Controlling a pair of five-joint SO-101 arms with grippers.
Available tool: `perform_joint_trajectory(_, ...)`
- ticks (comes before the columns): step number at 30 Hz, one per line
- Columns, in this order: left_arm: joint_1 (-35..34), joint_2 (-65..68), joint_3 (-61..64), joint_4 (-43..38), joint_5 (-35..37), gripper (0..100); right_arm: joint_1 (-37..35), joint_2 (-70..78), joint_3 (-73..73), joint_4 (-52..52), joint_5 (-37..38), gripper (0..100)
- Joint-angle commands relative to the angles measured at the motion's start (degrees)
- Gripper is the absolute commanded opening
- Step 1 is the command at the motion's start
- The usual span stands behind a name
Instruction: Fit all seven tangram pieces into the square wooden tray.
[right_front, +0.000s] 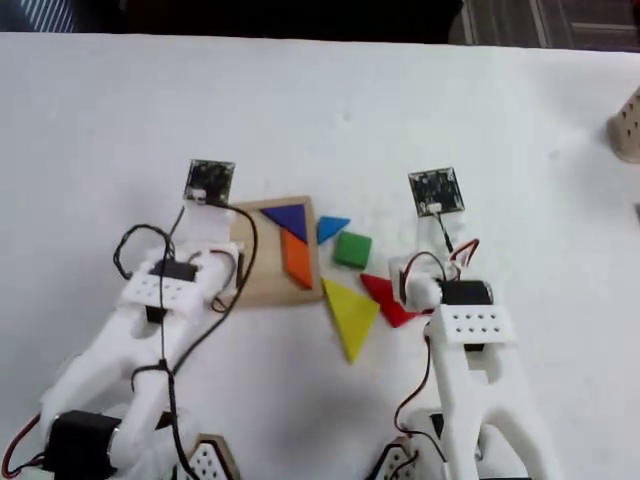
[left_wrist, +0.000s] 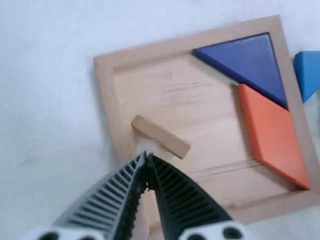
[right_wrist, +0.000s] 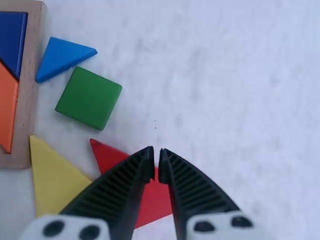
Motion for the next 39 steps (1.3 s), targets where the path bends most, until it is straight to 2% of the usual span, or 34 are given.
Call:
perform_joint_trajectory(1, 2.77, -1.89, -1.05, -3.87, 1.67, 2, -1.63, -1.80, -0.26, -0.48, 3.69, 2.8)
perform_joint_trajectory(8, 3.47, -1.80, -0.88, -7.12, 2.99, 2, -1.63, -1.80, 0.35, -0.57, 4.75, 2.8)
perform_joint_trajectory(17, 3.47, -1.89, -0.79, -7.03, 2.90, 2, -1.71, -1.80, 0.44, -0.57, 4.75, 2.8)
perform_joint_trajectory(23, 3.65, -2.42, -0.97, -2.46, 2.90, 2, -1.71, -1.80, 0.44, -0.57, 4.75, 2.8)
perform_joint_trajectory(29, 6.11, -1.98, -0.88, -2.02, 3.08, 2, -1.71, -1.80, 0.44, -0.84, 4.75, 2.8)
perform_joint_trajectory(34, 7.96, -1.71, -1.14, -1.41, 8.79, 2, -1.71, -1.80, 0.44, -0.92, 4.75, 2.8)
perform_joint_trajectory(37, 9.71, 1.45, -3.34, -0.70, 9.49, 2, -1.71, -1.80, 0.44, -0.92, 4.84, 2.8)
perform_joint_trajectory(39, 9.01, 5.49, -7.47, 2.55, 9.58, 2, -1.71, -1.80, 0.44, -0.92, 4.84, 2.8)
